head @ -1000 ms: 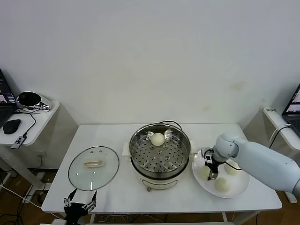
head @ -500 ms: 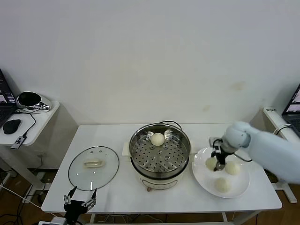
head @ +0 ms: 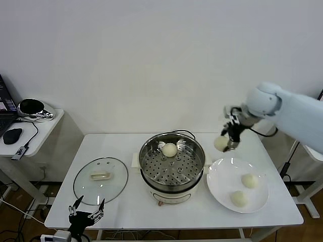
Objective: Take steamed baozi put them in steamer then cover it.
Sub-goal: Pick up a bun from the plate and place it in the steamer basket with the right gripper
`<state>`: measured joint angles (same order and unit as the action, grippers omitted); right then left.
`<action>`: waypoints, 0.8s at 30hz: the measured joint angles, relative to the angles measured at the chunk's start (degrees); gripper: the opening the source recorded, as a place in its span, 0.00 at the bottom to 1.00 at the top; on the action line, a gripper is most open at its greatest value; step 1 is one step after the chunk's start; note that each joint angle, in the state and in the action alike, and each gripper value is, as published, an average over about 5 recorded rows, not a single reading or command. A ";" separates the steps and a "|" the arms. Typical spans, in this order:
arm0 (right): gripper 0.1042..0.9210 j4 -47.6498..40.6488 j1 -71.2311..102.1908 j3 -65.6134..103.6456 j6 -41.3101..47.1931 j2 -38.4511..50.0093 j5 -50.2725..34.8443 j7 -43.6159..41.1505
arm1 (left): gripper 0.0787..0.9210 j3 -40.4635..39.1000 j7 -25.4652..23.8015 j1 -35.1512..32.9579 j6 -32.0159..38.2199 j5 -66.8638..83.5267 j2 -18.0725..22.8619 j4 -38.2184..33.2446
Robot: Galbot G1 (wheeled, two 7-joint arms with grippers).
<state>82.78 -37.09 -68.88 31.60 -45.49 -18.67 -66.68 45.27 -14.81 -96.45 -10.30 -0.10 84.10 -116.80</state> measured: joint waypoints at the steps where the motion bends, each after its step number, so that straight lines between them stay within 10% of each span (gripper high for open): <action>1: 0.68 -0.14 -0.35 -0.28 0.29 -1.11 -0.58 0.08 | 0.88 0.03 0.00 -0.03 -0.09 -0.01 0.07 -0.17; 24: 0.68 -9.72 4.39 -3.28 3.19 -24.21 -2.80 2.29 | 0.88 0.66 0.08 -0.11 -0.41 0.28 2.01 -3.20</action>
<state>73.05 -32.71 -72.17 34.79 -69.71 -21.47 -64.39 45.93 -14.73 -96.57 -10.71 0.18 86.11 -120.00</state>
